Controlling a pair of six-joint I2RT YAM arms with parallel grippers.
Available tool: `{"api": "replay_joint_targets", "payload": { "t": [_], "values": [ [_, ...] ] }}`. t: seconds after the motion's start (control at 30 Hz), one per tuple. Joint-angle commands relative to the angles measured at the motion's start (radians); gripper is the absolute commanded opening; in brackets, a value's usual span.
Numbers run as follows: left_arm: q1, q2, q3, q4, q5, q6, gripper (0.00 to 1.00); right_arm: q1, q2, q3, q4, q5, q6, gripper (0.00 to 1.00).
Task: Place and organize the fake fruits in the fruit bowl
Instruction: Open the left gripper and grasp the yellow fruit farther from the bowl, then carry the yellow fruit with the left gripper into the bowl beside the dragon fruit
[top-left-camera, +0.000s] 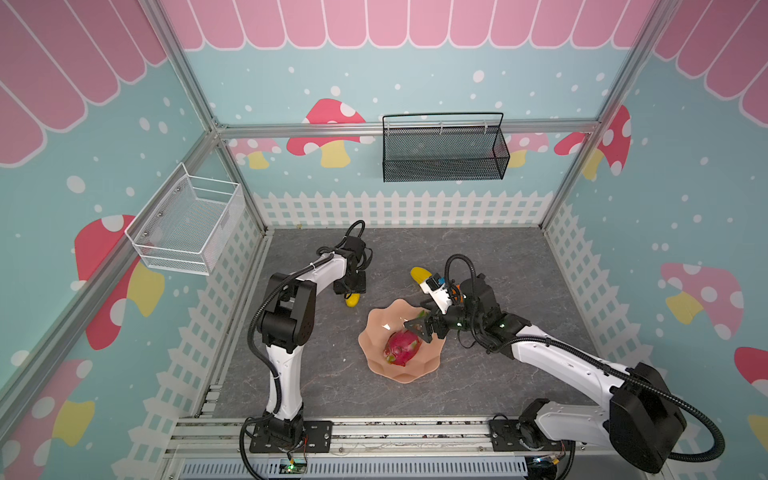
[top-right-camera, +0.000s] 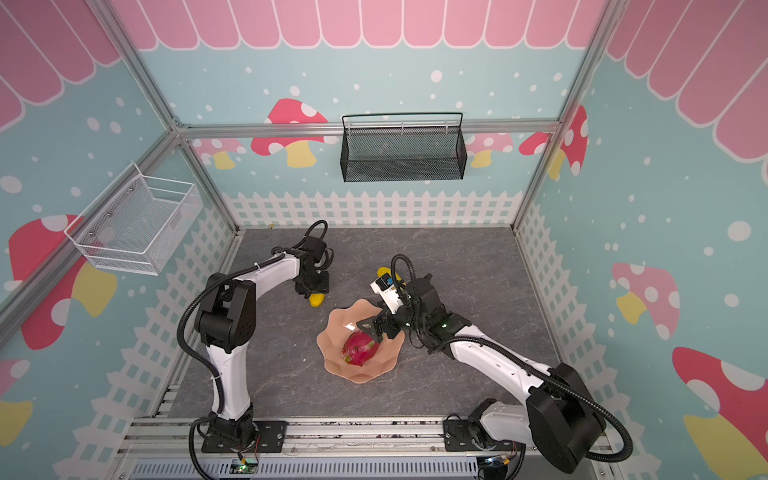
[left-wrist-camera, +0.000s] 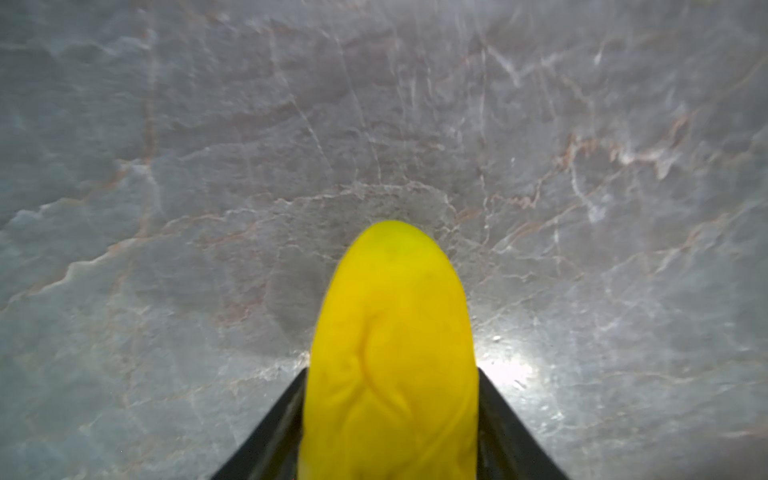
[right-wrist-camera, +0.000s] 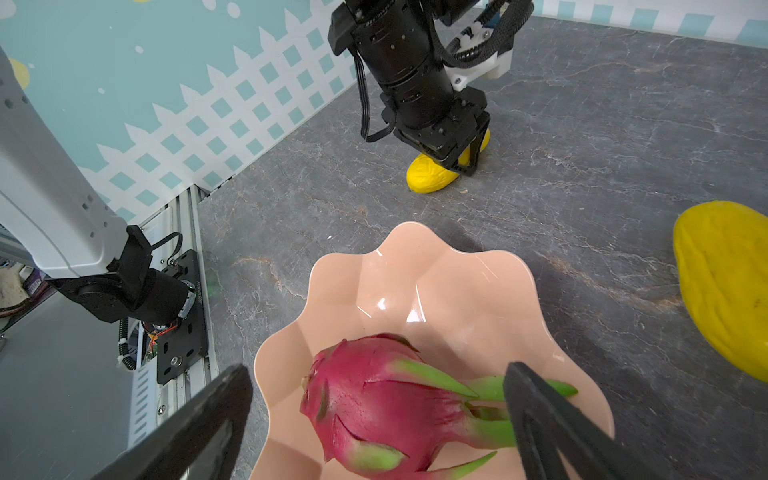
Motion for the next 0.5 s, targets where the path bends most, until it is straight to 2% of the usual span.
{"api": "replay_joint_targets", "payload": {
  "t": [0.0, 0.13, 0.27, 0.47],
  "values": [
    [0.009, -0.058, -0.037, 0.036, 0.014, 0.005, 0.50, -0.003, -0.002, -0.002, 0.008, -0.032, -0.004, 0.98],
    [0.006, -0.153, -0.103, 0.054, 0.024, -0.013, 0.45, -0.003, 0.002, 0.001, 0.008, -0.042, -0.010, 0.98],
    [-0.030, -0.284, -0.179, 0.042, 0.031, -0.022, 0.44, -0.003, -0.005, -0.004, 0.008, -0.027, -0.018, 0.98],
    [-0.188, -0.473, -0.283, -0.026, 0.081, -0.025, 0.45, -0.005, -0.012, -0.023, 0.008, -0.023, -0.021, 0.98]
  ]
}}
